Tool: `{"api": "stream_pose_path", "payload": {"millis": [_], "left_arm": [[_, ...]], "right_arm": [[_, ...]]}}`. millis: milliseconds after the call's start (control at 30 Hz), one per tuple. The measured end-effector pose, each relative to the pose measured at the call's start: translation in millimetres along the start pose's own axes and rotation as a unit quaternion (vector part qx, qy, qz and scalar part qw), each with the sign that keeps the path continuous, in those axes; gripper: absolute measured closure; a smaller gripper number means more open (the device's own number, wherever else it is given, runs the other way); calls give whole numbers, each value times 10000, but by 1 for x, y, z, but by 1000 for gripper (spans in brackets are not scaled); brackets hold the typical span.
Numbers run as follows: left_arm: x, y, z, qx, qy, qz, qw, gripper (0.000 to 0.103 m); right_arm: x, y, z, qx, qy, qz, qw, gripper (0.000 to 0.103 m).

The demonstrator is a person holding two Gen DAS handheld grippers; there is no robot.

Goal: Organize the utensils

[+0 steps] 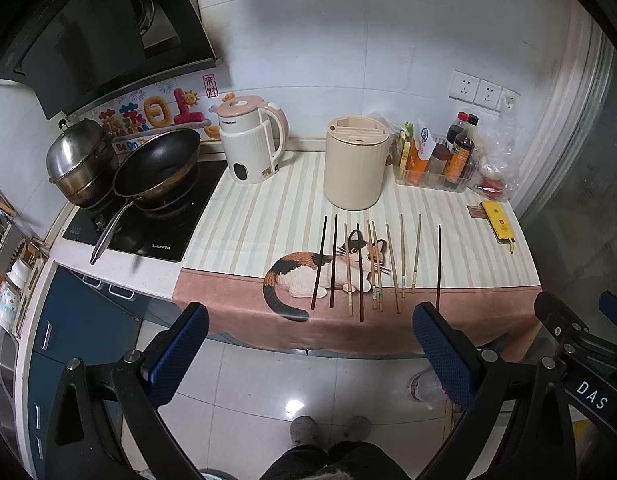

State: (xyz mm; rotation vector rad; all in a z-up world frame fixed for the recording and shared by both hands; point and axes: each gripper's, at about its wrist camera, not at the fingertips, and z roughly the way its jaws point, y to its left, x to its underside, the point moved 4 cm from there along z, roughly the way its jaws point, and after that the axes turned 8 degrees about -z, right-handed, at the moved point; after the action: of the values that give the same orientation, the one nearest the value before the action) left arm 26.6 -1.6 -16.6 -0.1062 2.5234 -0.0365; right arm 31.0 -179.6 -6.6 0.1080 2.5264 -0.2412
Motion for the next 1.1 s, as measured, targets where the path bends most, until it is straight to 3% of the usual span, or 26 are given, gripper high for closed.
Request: {"api": "stream_pose_path", "payload": {"millis": [767, 1000, 1100], "left_arm": [[-4, 9, 8, -52, -44, -98, 9999, 0], [-19, 5, 30, -306, -677, -173, 9971, 0], [-23, 4, 54, -478, -697, -180, 9963, 0]], "right_arm": [[-5, 6, 3, -47, -6, -6, 10000, 0], [-11, -3, 24, -116, -141, 40, 9998, 0], [-14, -10, 51, -242, -61, 112, 9996, 0]]}}
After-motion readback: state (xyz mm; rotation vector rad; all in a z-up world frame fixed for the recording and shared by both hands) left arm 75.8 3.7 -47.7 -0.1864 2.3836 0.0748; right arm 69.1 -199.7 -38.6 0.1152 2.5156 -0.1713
